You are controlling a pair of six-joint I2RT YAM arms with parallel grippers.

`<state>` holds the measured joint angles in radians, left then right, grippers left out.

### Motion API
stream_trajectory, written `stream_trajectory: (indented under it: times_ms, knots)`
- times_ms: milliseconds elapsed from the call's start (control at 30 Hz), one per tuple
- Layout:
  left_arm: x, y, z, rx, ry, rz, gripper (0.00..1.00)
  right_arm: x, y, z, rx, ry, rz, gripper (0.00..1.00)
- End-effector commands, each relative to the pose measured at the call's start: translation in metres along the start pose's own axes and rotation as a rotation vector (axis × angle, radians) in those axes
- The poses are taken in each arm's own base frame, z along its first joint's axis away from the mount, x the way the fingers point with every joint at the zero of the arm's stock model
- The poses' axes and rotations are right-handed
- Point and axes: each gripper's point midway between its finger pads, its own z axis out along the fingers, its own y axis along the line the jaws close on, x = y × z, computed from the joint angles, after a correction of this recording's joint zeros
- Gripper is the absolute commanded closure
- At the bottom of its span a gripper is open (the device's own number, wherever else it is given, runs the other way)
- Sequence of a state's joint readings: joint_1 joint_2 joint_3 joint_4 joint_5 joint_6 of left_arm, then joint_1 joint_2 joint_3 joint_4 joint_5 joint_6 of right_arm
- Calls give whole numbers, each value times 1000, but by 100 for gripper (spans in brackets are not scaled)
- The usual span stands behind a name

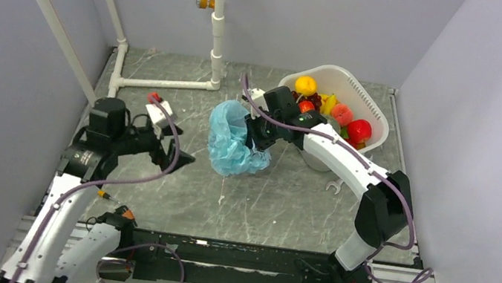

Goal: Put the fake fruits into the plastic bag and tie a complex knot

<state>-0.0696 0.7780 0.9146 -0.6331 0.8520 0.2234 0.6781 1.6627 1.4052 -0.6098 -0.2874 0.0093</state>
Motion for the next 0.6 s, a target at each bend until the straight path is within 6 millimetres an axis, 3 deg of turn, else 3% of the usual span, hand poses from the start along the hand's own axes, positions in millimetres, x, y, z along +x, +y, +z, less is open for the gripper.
stream_trajectory:
  times_ms: [0,67,200,300,333,367,433,467,500,533,567]
  knots:
    - [-39,-20,26,22,-116,285,1,-16,19,2,-87,-41,134,100]
    - [-38,-36,43,65,-94,364,1,-18,22,8,-107,-36,153,100]
    - [-31,-44,79,42,-35,485,1,-21,28,11,-145,-34,162,100]
    - [-19,-23,102,-63,43,513,1,-18,32,8,-160,-41,138,100]
    - [-13,-13,107,-100,85,501,5,-16,34,5,-167,-43,127,100]
    - [-8,-4,110,-130,120,488,13,-14,35,2,-177,-50,115,100]
    - [-2,11,109,-158,160,427,43,-8,38,-7,-210,-66,93,100]
    - [0,20,104,-164,159,368,64,-4,39,-11,-221,-71,81,100]
    - [1,25,96,-147,149,300,94,1,38,-15,-223,-72,68,100]
    - [5,34,85,-146,147,221,100,9,34,-18,-218,-64,53,100]
    - [5,38,70,-128,117,167,100,17,27,-19,-199,-55,43,100]
